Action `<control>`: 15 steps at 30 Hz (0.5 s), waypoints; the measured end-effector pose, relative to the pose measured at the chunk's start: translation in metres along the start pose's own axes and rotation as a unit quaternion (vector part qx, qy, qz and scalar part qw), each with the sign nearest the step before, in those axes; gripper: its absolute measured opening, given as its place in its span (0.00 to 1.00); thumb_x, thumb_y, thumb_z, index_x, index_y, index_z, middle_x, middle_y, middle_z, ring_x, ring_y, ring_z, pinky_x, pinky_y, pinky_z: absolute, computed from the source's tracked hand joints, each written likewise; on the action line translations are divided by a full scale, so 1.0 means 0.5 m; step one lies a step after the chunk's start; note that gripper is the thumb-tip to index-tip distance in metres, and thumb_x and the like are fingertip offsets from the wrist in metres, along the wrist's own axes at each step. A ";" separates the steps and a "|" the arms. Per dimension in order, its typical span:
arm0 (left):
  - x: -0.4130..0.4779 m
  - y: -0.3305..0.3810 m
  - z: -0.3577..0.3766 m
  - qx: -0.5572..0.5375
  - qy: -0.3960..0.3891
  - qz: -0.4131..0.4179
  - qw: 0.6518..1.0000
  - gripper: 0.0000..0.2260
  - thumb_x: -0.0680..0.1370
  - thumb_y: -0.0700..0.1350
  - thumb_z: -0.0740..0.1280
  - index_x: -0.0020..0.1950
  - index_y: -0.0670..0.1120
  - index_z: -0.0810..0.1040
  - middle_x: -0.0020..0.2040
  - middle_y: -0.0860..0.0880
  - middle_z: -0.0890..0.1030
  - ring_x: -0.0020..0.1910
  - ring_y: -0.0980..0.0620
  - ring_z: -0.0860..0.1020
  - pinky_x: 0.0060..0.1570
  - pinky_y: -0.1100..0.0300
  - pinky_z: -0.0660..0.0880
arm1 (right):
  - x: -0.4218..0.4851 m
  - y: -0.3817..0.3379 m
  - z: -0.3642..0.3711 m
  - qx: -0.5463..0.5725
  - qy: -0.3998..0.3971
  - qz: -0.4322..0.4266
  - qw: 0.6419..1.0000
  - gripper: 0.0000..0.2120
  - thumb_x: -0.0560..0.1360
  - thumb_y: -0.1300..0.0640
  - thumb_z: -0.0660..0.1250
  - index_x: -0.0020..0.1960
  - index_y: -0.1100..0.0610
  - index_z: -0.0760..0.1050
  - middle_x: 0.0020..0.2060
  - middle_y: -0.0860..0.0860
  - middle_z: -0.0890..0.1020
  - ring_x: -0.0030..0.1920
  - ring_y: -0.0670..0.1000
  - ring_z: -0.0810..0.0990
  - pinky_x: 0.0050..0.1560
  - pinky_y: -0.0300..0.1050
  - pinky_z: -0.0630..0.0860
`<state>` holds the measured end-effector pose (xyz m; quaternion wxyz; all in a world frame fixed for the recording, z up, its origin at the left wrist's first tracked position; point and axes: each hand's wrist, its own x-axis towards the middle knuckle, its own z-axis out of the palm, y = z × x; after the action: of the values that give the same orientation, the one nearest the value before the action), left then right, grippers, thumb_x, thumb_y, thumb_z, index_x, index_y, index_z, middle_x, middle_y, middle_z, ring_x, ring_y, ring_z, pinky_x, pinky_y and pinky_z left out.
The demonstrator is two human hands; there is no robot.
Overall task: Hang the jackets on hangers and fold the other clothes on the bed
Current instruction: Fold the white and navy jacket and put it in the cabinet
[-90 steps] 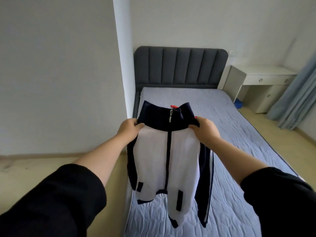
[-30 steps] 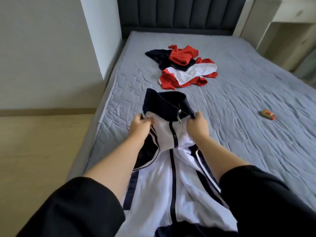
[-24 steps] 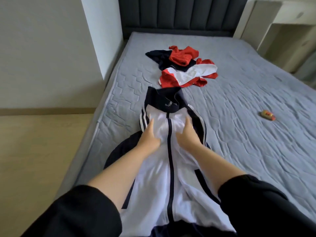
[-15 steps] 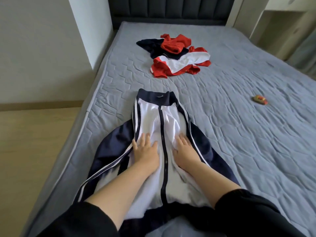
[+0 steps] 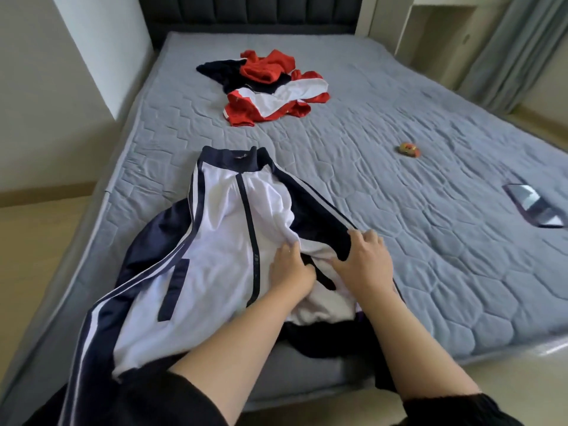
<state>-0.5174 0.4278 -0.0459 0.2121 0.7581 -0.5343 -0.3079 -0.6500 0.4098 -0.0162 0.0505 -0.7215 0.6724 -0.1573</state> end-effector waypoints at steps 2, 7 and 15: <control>-0.022 0.009 0.028 0.091 -0.015 0.035 0.995 0.27 0.78 0.46 0.57 0.77 0.50 0.54 0.77 0.49 0.56 0.75 0.45 0.55 0.71 0.50 0.58 | 0.006 0.027 -0.013 -0.087 -0.096 0.060 0.990 0.20 0.71 0.53 0.68 0.60 0.57 0.68 0.58 0.55 0.70 0.57 0.57 0.71 0.48 0.48 0.70; -0.060 -0.009 0.075 0.272 -0.056 0.107 0.955 0.26 0.80 0.47 0.52 0.78 0.50 0.51 0.79 0.50 0.48 0.77 0.49 0.43 0.74 0.42 0.43 | 0.029 0.087 -0.030 -0.111 -0.272 0.133 0.947 0.15 0.75 0.56 0.65 0.61 0.58 0.72 0.56 0.54 0.77 0.56 0.56 0.77 0.47 0.46 0.71; -0.033 -0.013 0.071 0.268 -0.107 0.082 0.954 0.26 0.80 0.48 0.51 0.78 0.53 0.49 0.79 0.53 0.47 0.77 0.52 0.44 0.74 0.45 0.45 | 0.076 0.139 -0.075 0.257 0.087 0.230 0.935 0.09 0.76 0.65 0.59 0.49 0.68 0.76 0.45 0.64 0.79 0.51 0.64 0.78 0.41 0.44 0.65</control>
<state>-0.5415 0.4460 -0.0717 -0.0328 0.7035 -0.6770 -0.2138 -0.7255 0.3714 0.0053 0.2101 -0.4934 0.7581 -0.3711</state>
